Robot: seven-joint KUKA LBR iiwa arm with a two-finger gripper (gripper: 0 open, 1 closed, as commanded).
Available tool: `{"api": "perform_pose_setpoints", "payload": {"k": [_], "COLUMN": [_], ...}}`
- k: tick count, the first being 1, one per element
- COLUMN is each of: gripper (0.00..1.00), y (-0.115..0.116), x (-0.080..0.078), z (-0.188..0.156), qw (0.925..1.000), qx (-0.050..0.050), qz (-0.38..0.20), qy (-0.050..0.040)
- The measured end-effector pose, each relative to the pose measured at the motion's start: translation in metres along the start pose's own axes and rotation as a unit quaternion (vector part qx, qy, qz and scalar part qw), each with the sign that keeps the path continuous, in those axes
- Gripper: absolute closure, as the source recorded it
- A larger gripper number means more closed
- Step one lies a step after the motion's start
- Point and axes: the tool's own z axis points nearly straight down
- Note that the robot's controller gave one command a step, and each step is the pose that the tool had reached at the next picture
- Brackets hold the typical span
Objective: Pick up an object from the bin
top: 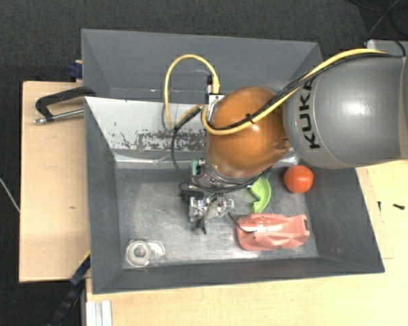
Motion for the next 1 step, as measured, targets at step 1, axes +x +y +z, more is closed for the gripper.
{"api": "perform_pose_setpoints", "payload": {"k": [1], "gripper": [1.0], "y": [0.0118], "x": [-0.0042], "z": [-0.1441], "qw": [0.9982], "qx": [0.001], "qz": [0.059], "qy": [-0.0028]}}
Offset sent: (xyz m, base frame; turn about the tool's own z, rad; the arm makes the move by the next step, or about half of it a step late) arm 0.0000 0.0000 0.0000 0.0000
